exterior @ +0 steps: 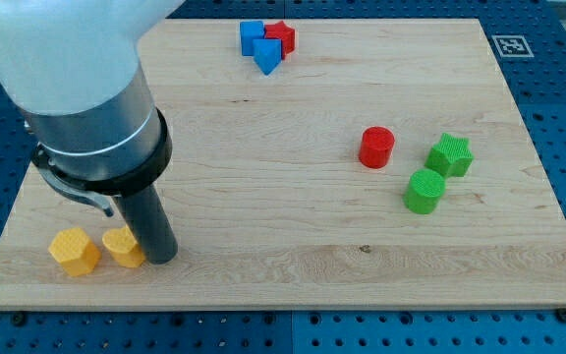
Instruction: Push the red circle to the center
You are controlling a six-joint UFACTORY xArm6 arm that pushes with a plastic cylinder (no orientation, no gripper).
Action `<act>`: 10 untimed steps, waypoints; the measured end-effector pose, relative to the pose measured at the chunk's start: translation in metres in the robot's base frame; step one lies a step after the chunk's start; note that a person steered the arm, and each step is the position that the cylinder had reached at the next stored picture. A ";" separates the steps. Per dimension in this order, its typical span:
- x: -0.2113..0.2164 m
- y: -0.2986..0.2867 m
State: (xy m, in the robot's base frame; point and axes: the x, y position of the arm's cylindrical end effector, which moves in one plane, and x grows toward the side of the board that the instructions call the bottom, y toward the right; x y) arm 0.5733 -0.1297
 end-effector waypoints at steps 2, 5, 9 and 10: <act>-0.063 0.000; -0.206 0.150; -0.131 0.299; -0.131 0.285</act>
State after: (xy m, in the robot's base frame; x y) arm 0.4422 0.1554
